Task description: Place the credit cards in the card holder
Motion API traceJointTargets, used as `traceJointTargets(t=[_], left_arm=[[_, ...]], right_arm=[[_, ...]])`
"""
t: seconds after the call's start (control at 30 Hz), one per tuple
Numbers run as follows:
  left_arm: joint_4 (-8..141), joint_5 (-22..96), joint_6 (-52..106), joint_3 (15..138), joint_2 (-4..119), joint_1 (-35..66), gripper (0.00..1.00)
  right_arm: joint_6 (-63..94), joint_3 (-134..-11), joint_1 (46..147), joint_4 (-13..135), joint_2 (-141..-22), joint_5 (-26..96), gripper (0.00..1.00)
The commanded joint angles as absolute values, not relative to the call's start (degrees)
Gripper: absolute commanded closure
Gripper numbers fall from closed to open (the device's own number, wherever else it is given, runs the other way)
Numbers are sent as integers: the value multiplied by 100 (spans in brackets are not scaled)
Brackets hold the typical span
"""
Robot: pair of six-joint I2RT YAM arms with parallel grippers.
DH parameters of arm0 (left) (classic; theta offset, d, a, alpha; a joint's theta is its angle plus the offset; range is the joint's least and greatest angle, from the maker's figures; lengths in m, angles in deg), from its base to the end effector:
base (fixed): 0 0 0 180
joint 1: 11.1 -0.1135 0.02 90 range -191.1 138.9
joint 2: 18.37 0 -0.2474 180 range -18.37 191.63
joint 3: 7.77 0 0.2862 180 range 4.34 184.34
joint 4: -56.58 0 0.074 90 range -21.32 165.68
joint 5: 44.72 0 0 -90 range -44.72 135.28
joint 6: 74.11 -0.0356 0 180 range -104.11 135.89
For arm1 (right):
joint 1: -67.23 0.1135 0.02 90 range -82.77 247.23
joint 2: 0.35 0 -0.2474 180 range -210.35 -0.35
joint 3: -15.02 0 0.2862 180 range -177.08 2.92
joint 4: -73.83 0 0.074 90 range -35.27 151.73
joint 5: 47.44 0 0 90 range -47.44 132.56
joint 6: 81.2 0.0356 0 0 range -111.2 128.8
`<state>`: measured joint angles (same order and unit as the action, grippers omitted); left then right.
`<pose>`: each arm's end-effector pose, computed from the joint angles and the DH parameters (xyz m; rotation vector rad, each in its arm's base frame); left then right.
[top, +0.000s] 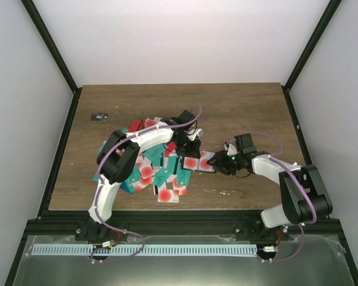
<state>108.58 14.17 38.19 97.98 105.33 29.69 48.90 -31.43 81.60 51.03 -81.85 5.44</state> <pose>0.3403 -0.3179 0.1330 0.6217 2.9092 -0.9797 0.2584 0.0884 0.1071 0.3469 2.6935 1.1635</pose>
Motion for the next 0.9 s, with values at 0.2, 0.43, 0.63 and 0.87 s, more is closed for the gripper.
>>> traceJointTargets(t=[0.2, 0.43, 0.63, 0.87], left_arm=[[10829, 1283, 3735, 9956, 10933, 2968, 96], [10815, 1229, 3707, 9974, 11074, 2989, 96], [10815, 1241, 3691, 9995, 11215, 2996, 96], [11143, 1518, 3571, 10216, 11297, 3001, 96]], right_arm=[[4790, -3410, 8096, 5031, -8434, 703, 56], [4783, -3459, 8095, 5100, -8561, 688, 56], [4709, -3550, 8097, 5034, -8661, 751, 56], [4533, -3676, 8101, 4773, -8631, 911, 56]])
